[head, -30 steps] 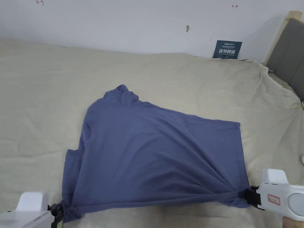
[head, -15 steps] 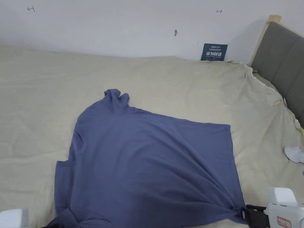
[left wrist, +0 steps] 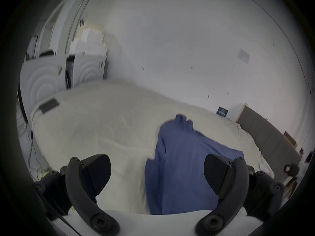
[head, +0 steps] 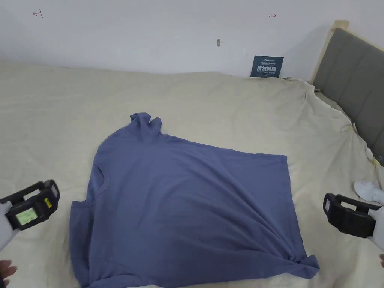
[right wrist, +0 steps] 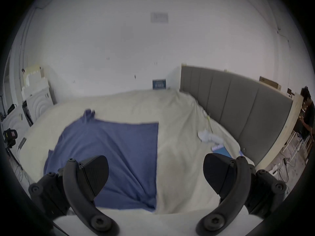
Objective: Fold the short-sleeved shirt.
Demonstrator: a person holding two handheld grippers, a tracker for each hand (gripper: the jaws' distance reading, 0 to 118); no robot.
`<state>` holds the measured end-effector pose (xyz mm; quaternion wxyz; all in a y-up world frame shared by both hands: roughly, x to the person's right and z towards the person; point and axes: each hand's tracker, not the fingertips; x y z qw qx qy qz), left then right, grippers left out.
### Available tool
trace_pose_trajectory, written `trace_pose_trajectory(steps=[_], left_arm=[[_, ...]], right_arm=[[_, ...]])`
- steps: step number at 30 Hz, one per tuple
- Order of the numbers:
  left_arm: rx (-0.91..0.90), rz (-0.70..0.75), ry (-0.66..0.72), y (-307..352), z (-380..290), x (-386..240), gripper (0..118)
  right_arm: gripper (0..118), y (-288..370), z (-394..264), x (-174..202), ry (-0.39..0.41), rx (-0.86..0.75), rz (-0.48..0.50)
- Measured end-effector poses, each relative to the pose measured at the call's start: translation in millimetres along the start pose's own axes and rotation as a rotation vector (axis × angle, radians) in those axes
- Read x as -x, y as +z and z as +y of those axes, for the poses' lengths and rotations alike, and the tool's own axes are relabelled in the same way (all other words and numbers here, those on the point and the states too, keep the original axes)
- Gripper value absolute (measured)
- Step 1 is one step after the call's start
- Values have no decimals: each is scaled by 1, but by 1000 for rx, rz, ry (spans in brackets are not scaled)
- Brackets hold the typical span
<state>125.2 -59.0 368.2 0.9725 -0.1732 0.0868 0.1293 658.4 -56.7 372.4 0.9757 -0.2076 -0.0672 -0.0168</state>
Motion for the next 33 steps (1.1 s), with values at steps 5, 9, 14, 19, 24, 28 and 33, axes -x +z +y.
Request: trace_pose_trajectory(steps=[5,9,14,19,24,28,33], left_arm=[[-106,26,-129,-1,-19,-33,94],[-82,-34,-163,-3,-34,-36,55],[-67,-38,-180,-4,-44,-36,0],[-43,-65,-171,-4,-45,-34,0],[-28,-70,-159,-4,-42,-32,0],[-12,-57,-155,-6,-35,-28,0],[156,-25,-52,-26,-20,-9,5]], right_arm=[[111,12,-10,35,-31,-115,26],[88,21,-21,59,-26,-139,66],[2,23,-29,69,-23,-159,53],[0,26,-26,73,-27,-146,57],[0,26,-24,71,-30,-141,60],[0,26,-25,71,-24,-139,67],[0,25,-24,76,-15,-121,80]])
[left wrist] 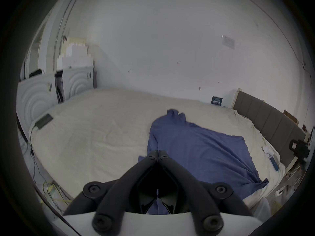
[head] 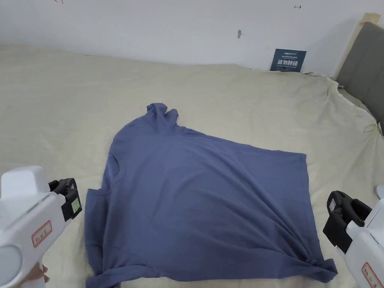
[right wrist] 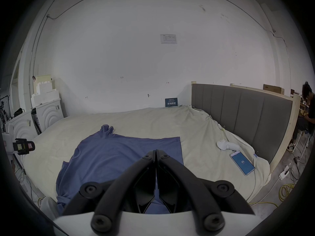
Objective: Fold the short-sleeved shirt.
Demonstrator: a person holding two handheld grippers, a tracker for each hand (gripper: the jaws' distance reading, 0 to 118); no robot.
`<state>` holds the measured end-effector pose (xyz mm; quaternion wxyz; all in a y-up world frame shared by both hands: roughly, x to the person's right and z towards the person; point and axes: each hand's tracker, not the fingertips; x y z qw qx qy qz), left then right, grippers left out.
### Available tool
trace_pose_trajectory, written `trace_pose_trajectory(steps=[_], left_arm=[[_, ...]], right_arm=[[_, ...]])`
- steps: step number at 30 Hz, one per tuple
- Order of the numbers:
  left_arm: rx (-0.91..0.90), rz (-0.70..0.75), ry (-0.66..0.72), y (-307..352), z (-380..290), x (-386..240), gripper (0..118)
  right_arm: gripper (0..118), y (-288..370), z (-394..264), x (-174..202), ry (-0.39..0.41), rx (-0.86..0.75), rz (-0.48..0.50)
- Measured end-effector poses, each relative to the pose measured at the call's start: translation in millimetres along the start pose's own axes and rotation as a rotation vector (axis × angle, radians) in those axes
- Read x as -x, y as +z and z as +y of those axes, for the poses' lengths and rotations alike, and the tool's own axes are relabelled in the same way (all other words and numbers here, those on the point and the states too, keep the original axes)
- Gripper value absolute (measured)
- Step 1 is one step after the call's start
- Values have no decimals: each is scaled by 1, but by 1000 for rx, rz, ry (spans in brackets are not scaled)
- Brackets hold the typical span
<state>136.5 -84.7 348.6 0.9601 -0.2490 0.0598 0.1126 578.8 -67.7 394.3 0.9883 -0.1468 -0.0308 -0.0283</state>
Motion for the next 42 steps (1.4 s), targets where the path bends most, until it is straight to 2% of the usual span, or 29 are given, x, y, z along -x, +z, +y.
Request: trace_pose_trajectory(steps=[1,3,4,5,11,16,19,22,24,26,27,28,29,33,36,38,42], left_arm=[[34,7,35,-6,1,5,17],[134,1,64,-18,2,16,77],[179,9,65,-23,0,16,100],[210,18,56,-29,-2,17,118],[401,34,-21,-61,-24,16,118],[500,139,-72,-91,-53,16,118],[551,139,-66,-106,-64,18,107],[573,162,-52,-120,-75,25,83],[573,174,-53,-123,-81,27,56],[556,144,-53,-120,-83,23,43],[551,140,-78,-119,-83,21,28],[553,105,-97,-118,-83,20,6],[554,73,-75,-119,-83,20,0],[548,89,-56,-115,-78,21,0],[461,64,43,-96,-64,28,0],[406,50,52,-83,-52,30,0],[328,5,108,-58,-33,30,0]], right_arm=[[0,-1,-1,0,2,0,2],[0,-2,-1,0,8,5,6],[0,-3,-2,1,9,6,7],[0,-3,-2,1,11,6,7],[0,-8,-3,3,12,25,3],[0,-8,-4,3,17,30,3],[0,-8,-2,4,25,32,-1],[0,-9,-3,2,21,32,-6],[0,-9,-3,2,21,31,-10],[0,-11,-4,1,25,34,-14],[0,-11,-4,1,27,35,-16],[0,-12,-4,1,29,38,-17],[0,-13,-4,0,29,40,-18],[0,-13,-4,1,25,49,-21],[0,-14,-2,-6,27,68,-31],[0,-18,-2,-15,19,96,-47],[0,-33,-2,-39,-31,251,-74]])
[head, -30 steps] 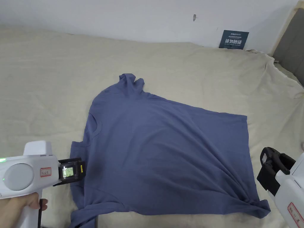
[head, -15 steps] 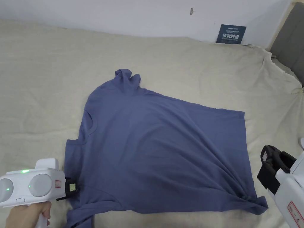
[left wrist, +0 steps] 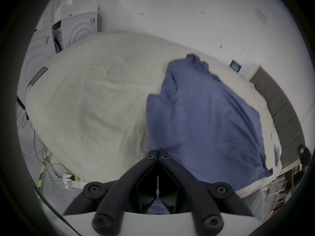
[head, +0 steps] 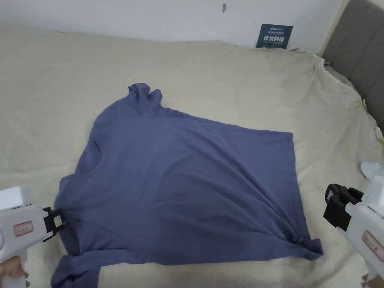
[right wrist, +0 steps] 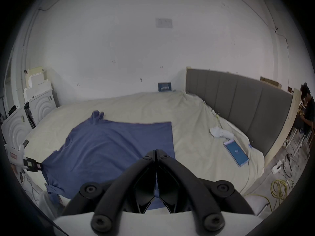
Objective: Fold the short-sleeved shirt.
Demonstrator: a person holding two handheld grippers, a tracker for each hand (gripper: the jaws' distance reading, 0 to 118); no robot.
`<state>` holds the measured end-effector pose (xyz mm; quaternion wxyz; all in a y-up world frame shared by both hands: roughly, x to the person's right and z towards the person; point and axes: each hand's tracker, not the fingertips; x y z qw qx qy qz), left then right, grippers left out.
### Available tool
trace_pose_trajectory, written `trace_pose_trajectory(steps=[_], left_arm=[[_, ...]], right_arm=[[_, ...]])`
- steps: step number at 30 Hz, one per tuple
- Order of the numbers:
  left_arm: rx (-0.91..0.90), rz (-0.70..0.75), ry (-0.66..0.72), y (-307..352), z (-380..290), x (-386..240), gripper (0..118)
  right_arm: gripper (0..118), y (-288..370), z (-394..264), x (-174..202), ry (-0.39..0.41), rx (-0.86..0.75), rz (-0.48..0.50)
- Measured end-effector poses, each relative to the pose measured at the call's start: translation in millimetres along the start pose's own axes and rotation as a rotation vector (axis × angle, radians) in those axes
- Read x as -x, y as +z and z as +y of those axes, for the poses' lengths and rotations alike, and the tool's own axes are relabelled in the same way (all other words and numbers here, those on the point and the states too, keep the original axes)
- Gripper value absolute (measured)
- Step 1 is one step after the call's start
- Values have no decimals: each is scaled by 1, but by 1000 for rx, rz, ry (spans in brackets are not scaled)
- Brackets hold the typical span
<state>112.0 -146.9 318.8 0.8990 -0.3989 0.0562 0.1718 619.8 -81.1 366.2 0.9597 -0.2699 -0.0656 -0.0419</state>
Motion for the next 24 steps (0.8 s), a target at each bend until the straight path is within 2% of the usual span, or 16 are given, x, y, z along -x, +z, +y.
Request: trace_pose_trajectory(steps=[2,3,4,5,6,7,9,12,13,15,16,20,22,24], left_arm=[[-10,-11,13,8,3,-1,0],[-16,-13,14,10,4,-1,0],[-23,-14,15,12,4,-2,0],[-26,-12,11,14,4,-3,0],[-28,-11,7,14,4,-4,0],[-29,-9,5,14,4,-5,0],[-28,-5,-2,14,2,-6,0],[-18,-1,-9,10,2,-7,0],[-15,-1,-11,10,2,-7,0],[-7,1,-14,8,2,-7,0],[-5,4,-15,8,2,-7,0],[-3,8,-17,8,3,-6,0],[-1,9,-22,7,4,-7,0],[1,11,-29,6,4,-8,0]], right_arm=[[6,-15,-1,-12,-13,97,-2],[20,-22,-4,-19,-22,135,3],[47,-30,-6,-22,-11,200,3],[89,-42,-9,-27,1,293,0],[111,-54,-14,-31,2,363,1],[118,-62,-19,-34,3,409,3],[117,-77,-29,-34,20,472,-1],[117,-101,-46,-34,52,563,-67],[116,-107,-50,-35,36,583,-89],[108,-118,-59,-38,-2,620,-101],[99,-124,-64,-42,-12,629,-103],[38,-131,-76,-42,-37,679,-71],[10,-130,-76,-40,-80,672,-21],[7,-126,-74,-38,-111,660,4]])
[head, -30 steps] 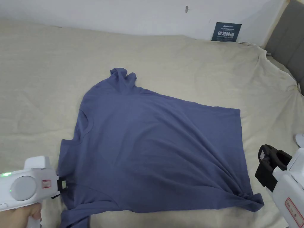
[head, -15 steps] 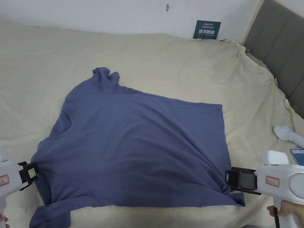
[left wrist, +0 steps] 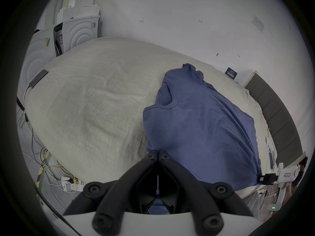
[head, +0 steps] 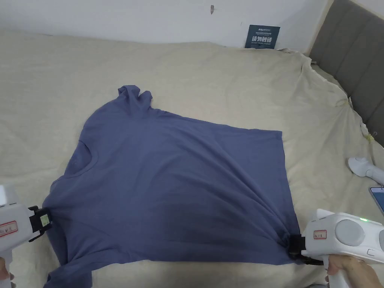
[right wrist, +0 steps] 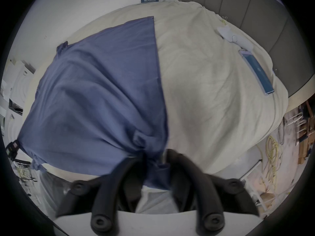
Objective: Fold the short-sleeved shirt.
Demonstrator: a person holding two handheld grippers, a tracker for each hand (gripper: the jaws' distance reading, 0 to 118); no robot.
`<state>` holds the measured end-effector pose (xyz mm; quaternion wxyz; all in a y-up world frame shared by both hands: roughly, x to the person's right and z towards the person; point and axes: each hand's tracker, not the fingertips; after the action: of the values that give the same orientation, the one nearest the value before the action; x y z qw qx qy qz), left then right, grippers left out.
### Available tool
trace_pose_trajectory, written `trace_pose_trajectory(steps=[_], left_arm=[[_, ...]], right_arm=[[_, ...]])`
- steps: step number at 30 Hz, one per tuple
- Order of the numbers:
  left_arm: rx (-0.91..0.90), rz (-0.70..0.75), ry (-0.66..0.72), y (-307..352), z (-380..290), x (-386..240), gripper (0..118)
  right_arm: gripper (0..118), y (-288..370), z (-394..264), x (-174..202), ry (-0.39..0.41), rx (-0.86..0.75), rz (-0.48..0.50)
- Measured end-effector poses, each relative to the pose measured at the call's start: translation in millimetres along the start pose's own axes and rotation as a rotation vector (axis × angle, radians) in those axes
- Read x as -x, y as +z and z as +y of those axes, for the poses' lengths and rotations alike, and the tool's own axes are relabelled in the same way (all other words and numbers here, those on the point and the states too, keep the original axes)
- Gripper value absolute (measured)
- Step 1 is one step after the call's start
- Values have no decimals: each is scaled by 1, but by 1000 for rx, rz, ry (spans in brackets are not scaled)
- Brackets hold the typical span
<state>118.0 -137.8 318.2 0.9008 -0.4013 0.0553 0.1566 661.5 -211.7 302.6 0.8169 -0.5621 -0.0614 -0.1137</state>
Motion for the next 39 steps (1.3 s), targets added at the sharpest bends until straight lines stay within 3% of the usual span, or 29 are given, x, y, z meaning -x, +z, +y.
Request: trace_pose_trajectory(steps=[3,5,16,22,30,39], left_arm=[[1,2,-6,-1,1,0,0],[2,2,-6,0,2,0,0],[-152,-76,139,39,42,21,0],[-348,-187,138,98,100,9,0],[-640,-231,-32,192,210,-35,0],[-694,-238,-80,253,319,-69,0]], right_arm=[[7,5,3,4,52,-13,-19],[6,14,2,2,46,-17,0],[6,124,21,-17,-74,-230,279],[6,210,56,-5,-25,-427,362],[5,345,125,24,133,-742,338],[4,445,194,75,262,-863,206]])
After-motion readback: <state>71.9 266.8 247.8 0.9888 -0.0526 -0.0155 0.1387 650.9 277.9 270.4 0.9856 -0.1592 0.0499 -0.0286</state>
